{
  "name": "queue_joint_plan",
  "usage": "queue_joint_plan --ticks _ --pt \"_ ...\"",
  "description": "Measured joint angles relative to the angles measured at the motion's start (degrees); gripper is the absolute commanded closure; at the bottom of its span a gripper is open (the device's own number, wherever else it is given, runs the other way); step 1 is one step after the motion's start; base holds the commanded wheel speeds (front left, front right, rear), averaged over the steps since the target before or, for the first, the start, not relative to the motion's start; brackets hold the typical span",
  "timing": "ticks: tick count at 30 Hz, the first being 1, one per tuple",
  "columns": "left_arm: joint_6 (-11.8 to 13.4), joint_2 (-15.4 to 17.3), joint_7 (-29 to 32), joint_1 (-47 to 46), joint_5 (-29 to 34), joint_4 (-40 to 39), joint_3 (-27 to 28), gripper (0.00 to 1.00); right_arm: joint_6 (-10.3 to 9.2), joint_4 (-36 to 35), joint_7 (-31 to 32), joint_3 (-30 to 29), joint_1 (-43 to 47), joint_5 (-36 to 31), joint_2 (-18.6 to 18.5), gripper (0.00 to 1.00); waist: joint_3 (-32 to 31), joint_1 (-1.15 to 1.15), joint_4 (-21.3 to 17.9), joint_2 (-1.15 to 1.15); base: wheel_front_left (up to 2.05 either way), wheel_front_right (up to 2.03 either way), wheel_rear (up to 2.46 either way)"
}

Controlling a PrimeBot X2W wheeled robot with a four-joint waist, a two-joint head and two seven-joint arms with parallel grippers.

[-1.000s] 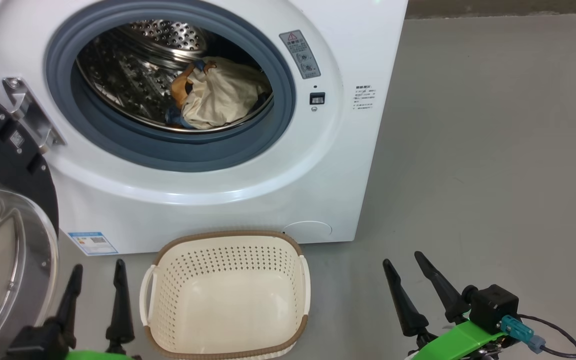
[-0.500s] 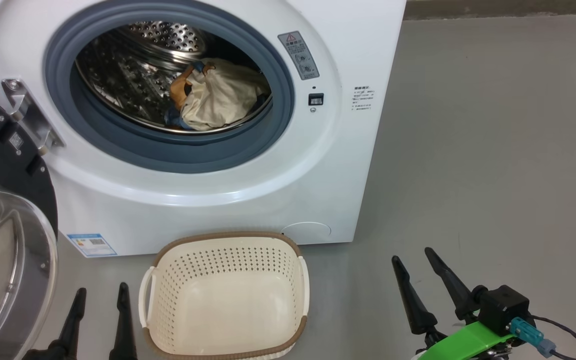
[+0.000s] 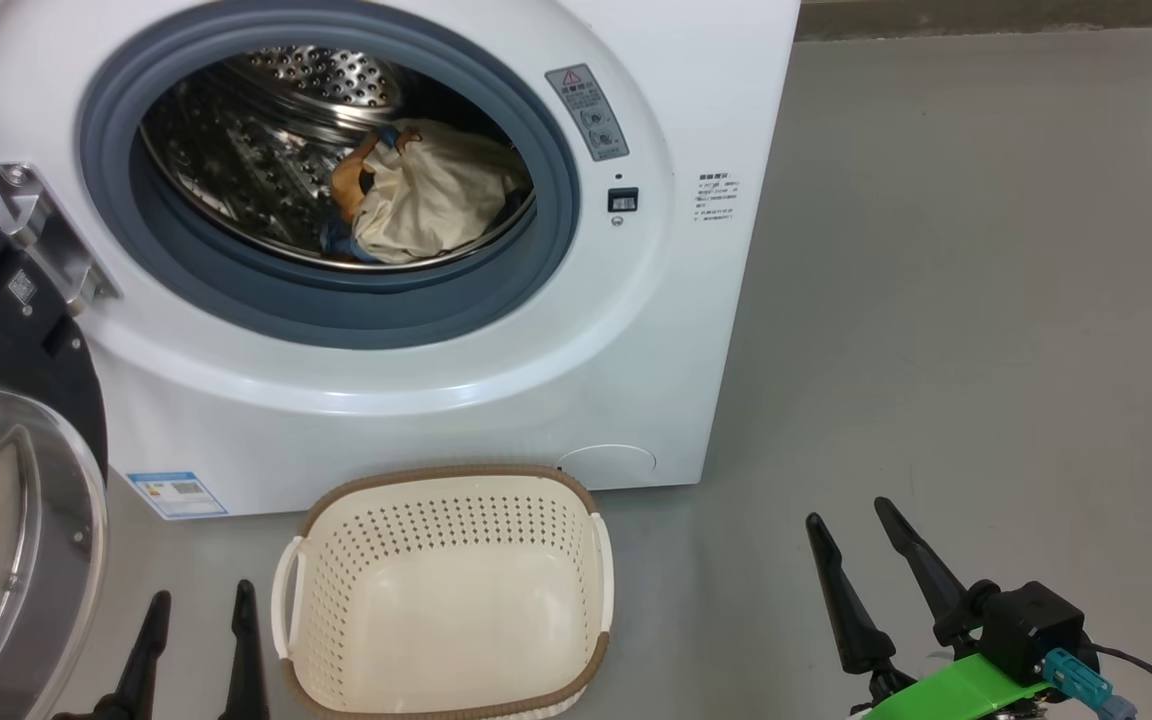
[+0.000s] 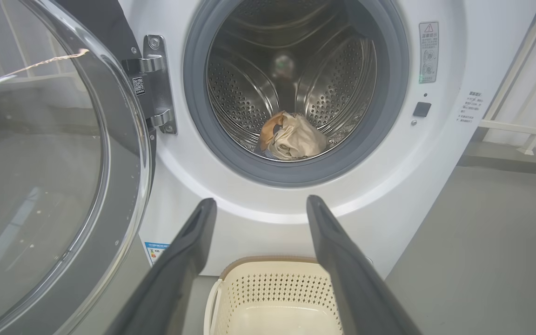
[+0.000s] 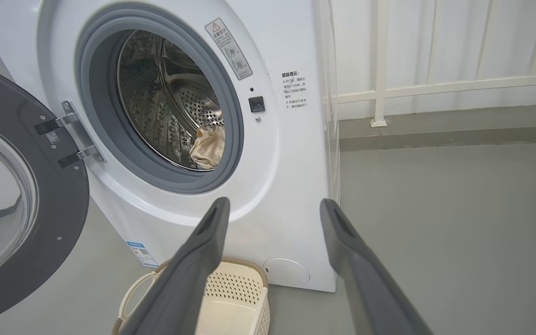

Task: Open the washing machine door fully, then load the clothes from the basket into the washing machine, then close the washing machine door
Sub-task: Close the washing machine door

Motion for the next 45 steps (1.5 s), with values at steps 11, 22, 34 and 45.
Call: queue_joint_plan --ticks 11,22,34,45 --pt "-0.3 0.0 0.0 0.0 -0.3 -0.2 1.0 0.0 0.0 -1.0 0.0 -0.5 1.1 -0.6 0.0 0.0 0.2 0.0 -0.3 0.0 0.0 0.0 0.0" --pt "-0.5 0.0 0.0 0.0 -0.3 -0.2 1.1 0.0 0.0 -1.2 0.0 -1.5 1.1 -0.6 0.0 0.0 0.6 0.0 -0.3 0.0 0.0 0.0 0.0" --pt "-1.4 0.0 0.0 0.0 0.4 -0.2 1.0 0.0 0.0 -1.2 0.0 -2.7 1.1 -0.6 0.1 0.0 0.9 0.0 0.2 0.0 0.0 0.0 0.0" --pt "-1.4 0.0 0.0 0.0 0.4 -0.2 1.0 0.0 0.0 -0.7 0.0 -3.0 1.1 -0.6 0.1 0.0 0.2 0.0 0.4 0.0 0.0 0.0 0.0"
